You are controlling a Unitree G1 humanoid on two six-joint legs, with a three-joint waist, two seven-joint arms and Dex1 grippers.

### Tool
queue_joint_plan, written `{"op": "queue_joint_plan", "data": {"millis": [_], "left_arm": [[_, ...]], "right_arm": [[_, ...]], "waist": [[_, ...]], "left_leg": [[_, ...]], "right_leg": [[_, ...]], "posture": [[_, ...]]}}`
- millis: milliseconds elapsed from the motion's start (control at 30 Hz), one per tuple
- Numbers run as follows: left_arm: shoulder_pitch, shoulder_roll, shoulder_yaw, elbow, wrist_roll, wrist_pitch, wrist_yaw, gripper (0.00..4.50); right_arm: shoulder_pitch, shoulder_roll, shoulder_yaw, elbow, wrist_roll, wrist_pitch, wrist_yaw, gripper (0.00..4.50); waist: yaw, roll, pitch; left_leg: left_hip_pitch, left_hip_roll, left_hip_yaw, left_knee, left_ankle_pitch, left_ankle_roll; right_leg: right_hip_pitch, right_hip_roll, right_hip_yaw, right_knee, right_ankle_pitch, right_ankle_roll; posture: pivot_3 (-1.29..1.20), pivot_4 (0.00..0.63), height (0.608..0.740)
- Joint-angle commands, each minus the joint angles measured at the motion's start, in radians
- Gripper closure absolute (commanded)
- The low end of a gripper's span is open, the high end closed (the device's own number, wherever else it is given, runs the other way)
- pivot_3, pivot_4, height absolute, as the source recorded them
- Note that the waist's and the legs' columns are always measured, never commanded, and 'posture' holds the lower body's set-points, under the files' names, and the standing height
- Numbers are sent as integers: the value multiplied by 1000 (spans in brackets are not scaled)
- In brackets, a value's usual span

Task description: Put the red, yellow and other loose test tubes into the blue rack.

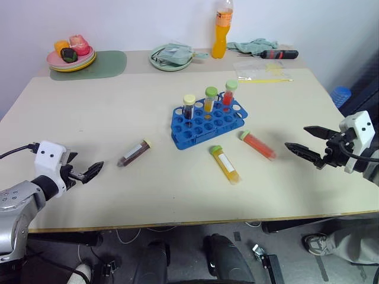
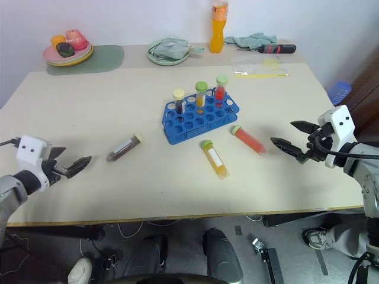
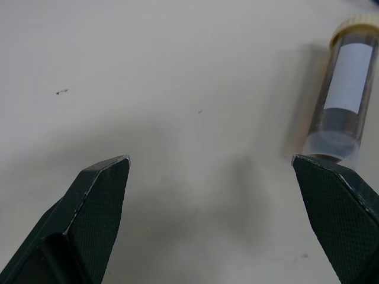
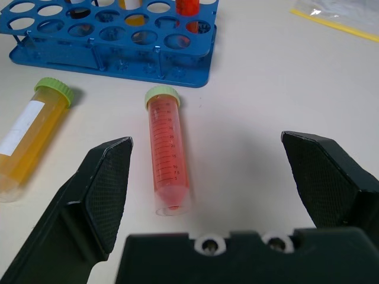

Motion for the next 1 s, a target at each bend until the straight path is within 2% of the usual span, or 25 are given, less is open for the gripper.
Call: {"op": "queue_joint_plan", "data": {"millis": [33, 167, 267, 467, 567, 700, 833, 1000], "left_arm": [[-8, -5, 18, -30, -4, -3, 15, 0], [-49, -20, 25, -56, -44, 11, 22, 0], [-71, -13, -17, -115, -77, 24, -14, 0], [-133, -14, -226, -269, -129, 52, -107, 0], [-171, -36, -376, -298, -92, 31, -128, 0], [-187, -72, -504, -286, -29, -14, -126, 0], [-190, -110, -534, -295, -21, -8, -106, 0], [-156, -134, -541, -309, -8, -12, -83, 0]], "right_arm": [[-15, -23, 7, -30, -10, 0, 4, 50], [-82, -48, 76, -26, -55, 67, -38, 50], [-126, -72, 128, -48, -72, 84, -11, 50], [-320, -115, 360, -7, -159, 175, 70, 50], [-517, -24, 520, 114, -243, 349, 15, 50], [-641, 48, 695, 164, -337, 387, 50, 50], [-756, 129, 768, 286, -385, 477, 43, 50], [-859, 179, 832, 426, -426, 496, 82, 50]], "waist": [[0, 0, 0], [-3, 0, 0], [-2, 0, 0], [-1, 0, 0], [-10, 1, 0], [-6, 1, 0], [-2, 1, 0], [1, 1, 0]], "left_leg": [[0, 0, 0, 0, 0, 0], [0, 0, 0, 0, 0, 0], [0, 0, 0, 0, 0, 0], [0, 0, 0, 0, 0, 0], [1, 0, 1, 0, 0, 0], [0, 0, 0, -1, 0, 0], [-2, 0, 1, 0, 0, 0], [-3, -1, 1, 1, 0, 0]], "right_leg": [[0, 0, 0, 0, 0, 0], [0, 0, 0, 0, 0, 0], [0, 0, 0, 1, 0, 0], [0, 0, 0, 0, 0, 0], [-1, 0, 1, 1, 0, 0], [-2, 1, 1, 2, 0, -1], [-5, 0, 1, 2, 0, -1], [-5, -1, 1, 2, 1, -1]], "posture": [[0, 150, 740], [0, 150, 740], [0, 150, 740], [0, 150, 740], [0, 150, 740], [0, 150, 740], [0, 150, 740], [0, 150, 740]]}}
